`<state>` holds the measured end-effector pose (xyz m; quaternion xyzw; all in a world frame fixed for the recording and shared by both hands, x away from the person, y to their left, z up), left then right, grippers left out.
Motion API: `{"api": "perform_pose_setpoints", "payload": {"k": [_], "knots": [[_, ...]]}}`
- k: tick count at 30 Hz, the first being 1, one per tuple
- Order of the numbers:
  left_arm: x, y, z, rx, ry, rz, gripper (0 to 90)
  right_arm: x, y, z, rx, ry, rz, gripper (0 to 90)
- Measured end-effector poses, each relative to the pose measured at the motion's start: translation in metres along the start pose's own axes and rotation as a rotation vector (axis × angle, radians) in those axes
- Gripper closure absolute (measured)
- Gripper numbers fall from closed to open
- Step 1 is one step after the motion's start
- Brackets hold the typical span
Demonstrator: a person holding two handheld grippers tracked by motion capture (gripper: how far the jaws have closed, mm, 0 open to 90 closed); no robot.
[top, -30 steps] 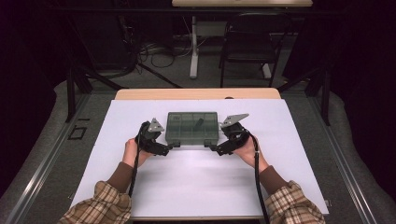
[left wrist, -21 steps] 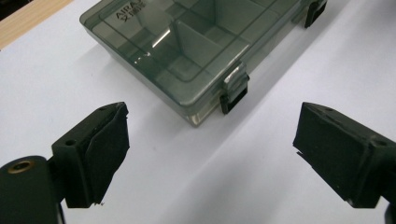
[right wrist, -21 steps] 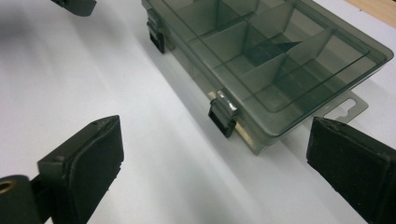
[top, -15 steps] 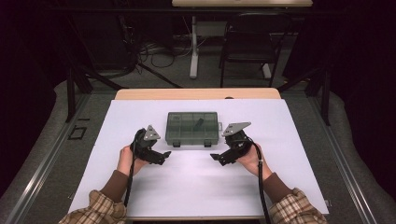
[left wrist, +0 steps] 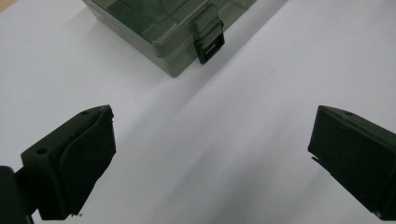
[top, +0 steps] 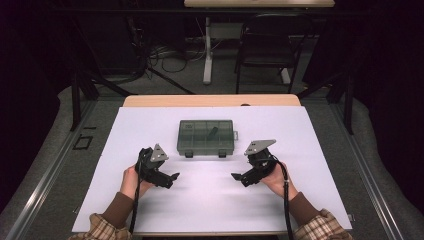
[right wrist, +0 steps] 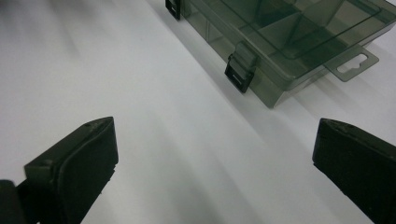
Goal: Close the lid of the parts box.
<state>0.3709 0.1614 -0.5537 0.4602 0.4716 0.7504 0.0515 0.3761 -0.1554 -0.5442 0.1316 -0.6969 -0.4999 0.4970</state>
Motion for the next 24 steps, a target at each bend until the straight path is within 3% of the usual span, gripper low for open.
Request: {"api": "perform_pose_setpoints", "payload": {"k": [24], "knots": [[0.032,-0.036,-0.015,0.03,0.01,-0.002,0.0,0.046,-0.048,0.013,-0.007,-0.077,0.034,0.0]]}}
Point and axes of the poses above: each handheld gripper's, and its own axes: x roughly backward along the jaws, y roughly out of its top, z roughly to its left, the point moved 4 cm from there along -x, roughly forward along the jaws, and after that the axes turned 8 degrees about -z, right-handed, at the moved point
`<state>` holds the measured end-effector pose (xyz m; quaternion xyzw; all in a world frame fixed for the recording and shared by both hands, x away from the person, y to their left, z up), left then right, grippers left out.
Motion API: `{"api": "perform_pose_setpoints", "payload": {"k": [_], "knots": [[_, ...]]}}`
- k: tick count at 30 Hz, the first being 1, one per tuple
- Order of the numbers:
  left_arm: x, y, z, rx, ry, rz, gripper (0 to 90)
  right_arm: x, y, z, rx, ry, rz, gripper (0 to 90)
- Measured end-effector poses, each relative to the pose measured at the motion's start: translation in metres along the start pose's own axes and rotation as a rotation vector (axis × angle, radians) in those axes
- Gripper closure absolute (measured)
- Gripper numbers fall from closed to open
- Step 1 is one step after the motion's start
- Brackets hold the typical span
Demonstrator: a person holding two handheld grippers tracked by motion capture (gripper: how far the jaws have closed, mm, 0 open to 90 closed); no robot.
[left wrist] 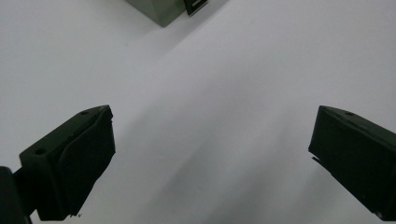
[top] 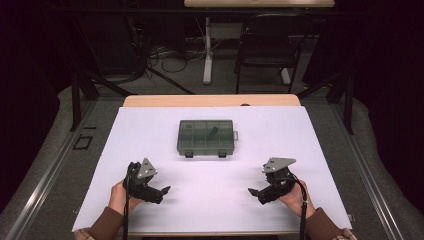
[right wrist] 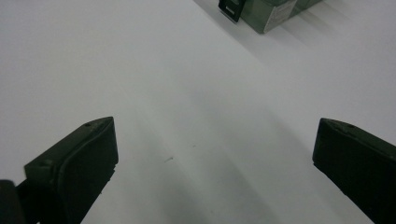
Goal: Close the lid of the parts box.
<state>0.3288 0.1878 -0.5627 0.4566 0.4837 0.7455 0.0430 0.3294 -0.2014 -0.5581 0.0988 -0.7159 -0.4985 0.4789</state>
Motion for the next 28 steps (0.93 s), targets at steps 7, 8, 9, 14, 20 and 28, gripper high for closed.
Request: {"api": "perform_pose_setpoints", "payload": {"k": [7,8,9,14,20,28], "knots": [[0.008,-0.009,-0.007,0.01,-0.008,-0.01,0.0,0.011,-0.014,0.003,-0.012,-0.041,-0.007,0.0],[0.009,-0.01,-0.008,0.014,-0.013,-0.01,0.0,0.012,-0.016,0.003,-0.005,-0.049,-0.004,0.0],[0.011,-0.011,-0.009,0.013,-0.013,-0.013,0.0,0.013,-0.018,0.004,-0.003,-0.057,0.0,0.0],[0.016,-0.017,-0.015,0.013,-0.007,-0.018,0.0,0.022,-0.025,0.005,-0.025,-0.075,-0.016,0.0],[0.021,-0.021,-0.016,0.027,-0.004,-0.035,0.0,0.032,-0.033,0.008,-0.041,-0.089,-0.034,0.0],[0.02,-0.02,-0.015,0.029,-0.001,-0.041,0.0,0.035,-0.034,0.009,-0.044,-0.092,-0.046,0.0]]}}
Point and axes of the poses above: each handheld gripper's, and its own axes: x roughly backward along the jaws, y roughly out of its top, z roughly to its left, the point moved 4 cm from there along -x, roughly forward along the jaws, and after that the axes turned 8 degrees about -z, right-handed, at the moved point
